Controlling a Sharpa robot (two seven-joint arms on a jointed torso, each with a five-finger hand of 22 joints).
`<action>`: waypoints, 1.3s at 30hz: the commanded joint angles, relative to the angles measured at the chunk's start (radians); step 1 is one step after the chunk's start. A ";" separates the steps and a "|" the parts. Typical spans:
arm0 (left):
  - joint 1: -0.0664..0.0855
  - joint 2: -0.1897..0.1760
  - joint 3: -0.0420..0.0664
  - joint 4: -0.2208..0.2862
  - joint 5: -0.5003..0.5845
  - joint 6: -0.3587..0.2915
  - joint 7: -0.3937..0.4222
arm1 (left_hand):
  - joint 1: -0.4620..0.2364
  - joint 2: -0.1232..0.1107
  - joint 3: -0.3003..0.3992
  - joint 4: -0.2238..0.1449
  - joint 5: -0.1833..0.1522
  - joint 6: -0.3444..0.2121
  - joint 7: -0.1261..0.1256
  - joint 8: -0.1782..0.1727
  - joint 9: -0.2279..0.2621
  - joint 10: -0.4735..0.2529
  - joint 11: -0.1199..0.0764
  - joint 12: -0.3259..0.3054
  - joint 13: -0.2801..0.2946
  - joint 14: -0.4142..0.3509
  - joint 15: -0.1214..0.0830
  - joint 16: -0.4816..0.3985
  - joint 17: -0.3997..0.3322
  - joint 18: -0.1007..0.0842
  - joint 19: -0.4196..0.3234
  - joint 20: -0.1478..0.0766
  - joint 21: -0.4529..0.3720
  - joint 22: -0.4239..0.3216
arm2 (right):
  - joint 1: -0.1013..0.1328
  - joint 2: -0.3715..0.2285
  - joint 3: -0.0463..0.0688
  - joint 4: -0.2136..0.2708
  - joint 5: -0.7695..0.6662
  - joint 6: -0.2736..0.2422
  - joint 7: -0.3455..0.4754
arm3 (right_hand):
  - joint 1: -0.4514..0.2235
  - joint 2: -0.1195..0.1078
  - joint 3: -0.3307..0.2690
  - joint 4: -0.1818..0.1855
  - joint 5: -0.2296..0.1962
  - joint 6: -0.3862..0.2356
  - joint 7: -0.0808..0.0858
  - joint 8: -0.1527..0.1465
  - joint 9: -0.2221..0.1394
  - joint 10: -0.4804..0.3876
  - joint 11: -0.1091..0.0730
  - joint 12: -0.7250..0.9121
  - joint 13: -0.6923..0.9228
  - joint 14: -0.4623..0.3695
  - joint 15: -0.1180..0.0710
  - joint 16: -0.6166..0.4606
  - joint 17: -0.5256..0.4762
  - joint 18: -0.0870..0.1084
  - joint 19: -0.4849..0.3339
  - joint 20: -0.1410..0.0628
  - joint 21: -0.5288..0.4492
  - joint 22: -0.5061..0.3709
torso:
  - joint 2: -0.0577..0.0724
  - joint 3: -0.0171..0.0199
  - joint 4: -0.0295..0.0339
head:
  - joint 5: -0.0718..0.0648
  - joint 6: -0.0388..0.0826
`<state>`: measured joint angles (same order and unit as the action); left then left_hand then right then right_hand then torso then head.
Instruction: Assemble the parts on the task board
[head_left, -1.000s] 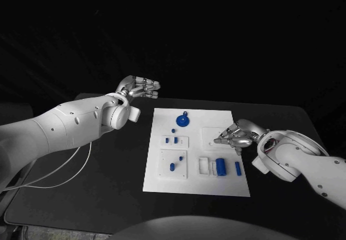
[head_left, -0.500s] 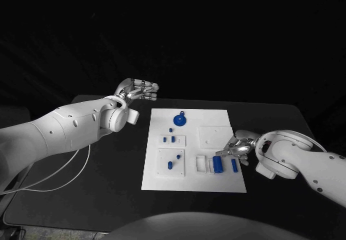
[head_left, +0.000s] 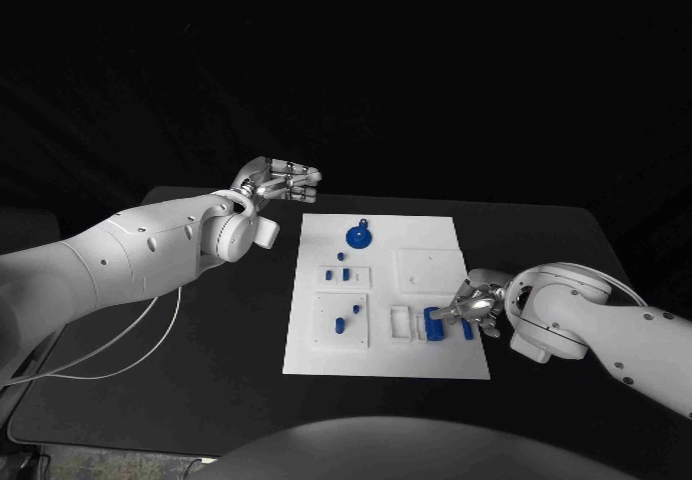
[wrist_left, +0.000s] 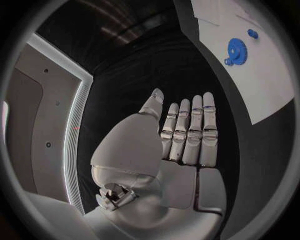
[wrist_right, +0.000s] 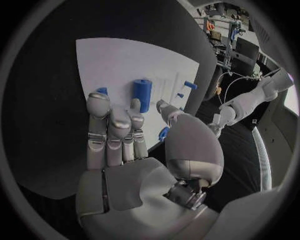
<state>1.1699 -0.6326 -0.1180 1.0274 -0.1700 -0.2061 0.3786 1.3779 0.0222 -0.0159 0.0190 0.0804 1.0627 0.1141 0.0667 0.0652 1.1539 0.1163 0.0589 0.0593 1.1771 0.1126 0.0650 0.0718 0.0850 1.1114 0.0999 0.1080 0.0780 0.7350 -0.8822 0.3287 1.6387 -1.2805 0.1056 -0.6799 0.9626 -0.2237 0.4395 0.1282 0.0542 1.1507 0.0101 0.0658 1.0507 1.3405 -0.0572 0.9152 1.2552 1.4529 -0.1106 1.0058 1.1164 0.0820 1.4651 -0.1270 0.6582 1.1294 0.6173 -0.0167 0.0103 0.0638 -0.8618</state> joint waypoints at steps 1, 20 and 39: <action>-0.001 0.004 0.000 0.000 -0.006 0.031 -0.003 | -0.004 0.007 -0.004 0.004 0.002 -0.008 0.002 -0.004 -0.001 -0.005 0.002 0.000 0.000 -0.007 0.003 -0.003 0.001 0.003 0.002 0.004 -0.006 -0.001 | -0.001 0.004 -0.005 0.006 -0.044 0.036 -0.036 | -0.018 0.001 -0.003 0.014 -0.006 -0.006 0.000 0.000 0.002 0.003 0.000 -0.006 0.001 0.004 -0.002 0.005 0.003 -0.012 0.047 -0.009 0.006 0.003 | 0.001 0.0005 0.0006 | 0.000 -0.001; -0.001 0.005 -0.002 0.002 -0.006 0.036 -0.004 | -0.006 0.009 -0.010 0.009 0.003 -0.026 0.001 -0.004 -0.001 -0.016 0.007 0.000 0.000 -0.011 0.005 -0.003 0.002 0.004 0.001 0.006 -0.010 -0.001 | -0.001 0.051 -0.065 -0.034 -0.122 0.033 -0.047 | -0.011 -0.012 -0.048 0.124 -0.006 -0.011 0.000 0.000 -0.002 0.003 0.000 -0.018 0.010 0.007 -0.002 0.001 0.017 -0.013 0.048 -0.009 0.003 0.021 | 0.002 -0.0016 0.0027 | 0.002 -0.009; -0.001 0.002 -0.005 0.003 -0.006 0.049 -0.013 | -0.017 0.012 -0.014 0.021 0.003 -0.031 0.001 -0.004 -0.002 -0.023 0.011 0.000 0.000 -0.016 0.008 -0.003 0.002 0.004 -0.001 0.009 -0.013 -0.002 | -0.001 0.079 -0.080 -0.083 -0.136 0.015 -0.040 | 0.021 0.025 0.088 0.039 -0.004 0.000 -0.010 -0.001 0.014 0.012 -0.007 -0.006 0.020 0.009 -0.005 0.002 0.023 -0.017 0.049 -0.012 0.010 0.034 | 0.001 -0.0010 0.0000 | 0.010 -0.010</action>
<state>1.1691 -0.6323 -0.1236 1.0275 -0.1725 -0.1773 0.3636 1.3669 0.0332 -0.0297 0.0328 0.0804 1.0342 0.1142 0.0667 0.0645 1.1379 0.1252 0.0589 0.0593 1.1701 0.1197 0.0650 0.0724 0.0850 1.1115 0.1000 0.1003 0.0781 0.7421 -0.8049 0.2555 1.5701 -1.3904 0.1232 -0.6891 0.9705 -0.2193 0.5138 0.1754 0.0502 1.1506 0.0102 0.0724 1.0631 1.3460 -0.0625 0.9073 1.2751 1.4580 -0.1156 1.0087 1.1387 0.0835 1.4648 -0.1339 0.6622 1.1625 0.6186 -0.0179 0.0108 0.0736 -0.8720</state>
